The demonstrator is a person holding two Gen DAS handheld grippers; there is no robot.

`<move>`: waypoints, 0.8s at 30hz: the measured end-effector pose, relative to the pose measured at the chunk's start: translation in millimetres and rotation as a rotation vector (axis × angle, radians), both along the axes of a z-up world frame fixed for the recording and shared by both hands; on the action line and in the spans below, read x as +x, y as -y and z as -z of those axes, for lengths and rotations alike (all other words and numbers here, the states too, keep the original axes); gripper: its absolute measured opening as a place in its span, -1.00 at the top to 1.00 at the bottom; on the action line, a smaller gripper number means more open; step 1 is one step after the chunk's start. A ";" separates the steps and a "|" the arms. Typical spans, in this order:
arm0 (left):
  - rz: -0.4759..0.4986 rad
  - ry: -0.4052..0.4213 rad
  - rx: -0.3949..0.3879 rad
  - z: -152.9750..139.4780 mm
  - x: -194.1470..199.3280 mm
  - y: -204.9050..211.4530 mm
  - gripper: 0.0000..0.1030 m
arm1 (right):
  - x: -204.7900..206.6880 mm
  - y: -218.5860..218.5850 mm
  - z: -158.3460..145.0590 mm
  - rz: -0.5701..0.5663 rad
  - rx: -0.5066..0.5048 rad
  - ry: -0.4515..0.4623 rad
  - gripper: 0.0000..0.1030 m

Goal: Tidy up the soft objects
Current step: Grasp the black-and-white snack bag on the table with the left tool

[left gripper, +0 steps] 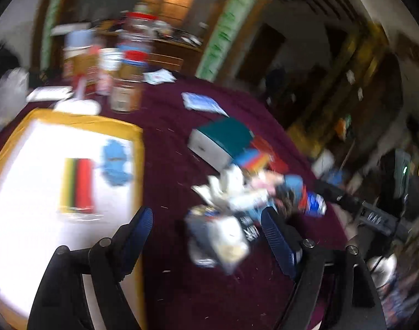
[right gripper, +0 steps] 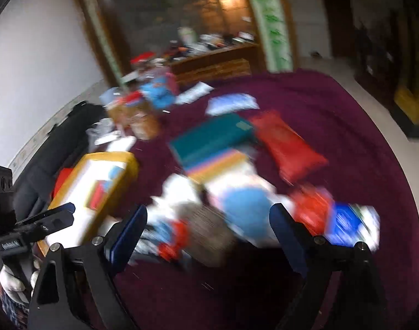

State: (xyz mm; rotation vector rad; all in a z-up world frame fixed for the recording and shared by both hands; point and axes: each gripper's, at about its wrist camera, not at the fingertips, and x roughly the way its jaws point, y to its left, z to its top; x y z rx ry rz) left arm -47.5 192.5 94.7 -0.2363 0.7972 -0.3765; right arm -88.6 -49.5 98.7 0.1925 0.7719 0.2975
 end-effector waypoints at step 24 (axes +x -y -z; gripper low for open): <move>0.097 -0.060 0.111 18.5 -38.3 61.9 -0.66 | -40.6 71.7 33.5 0.071 0.118 0.013 -0.75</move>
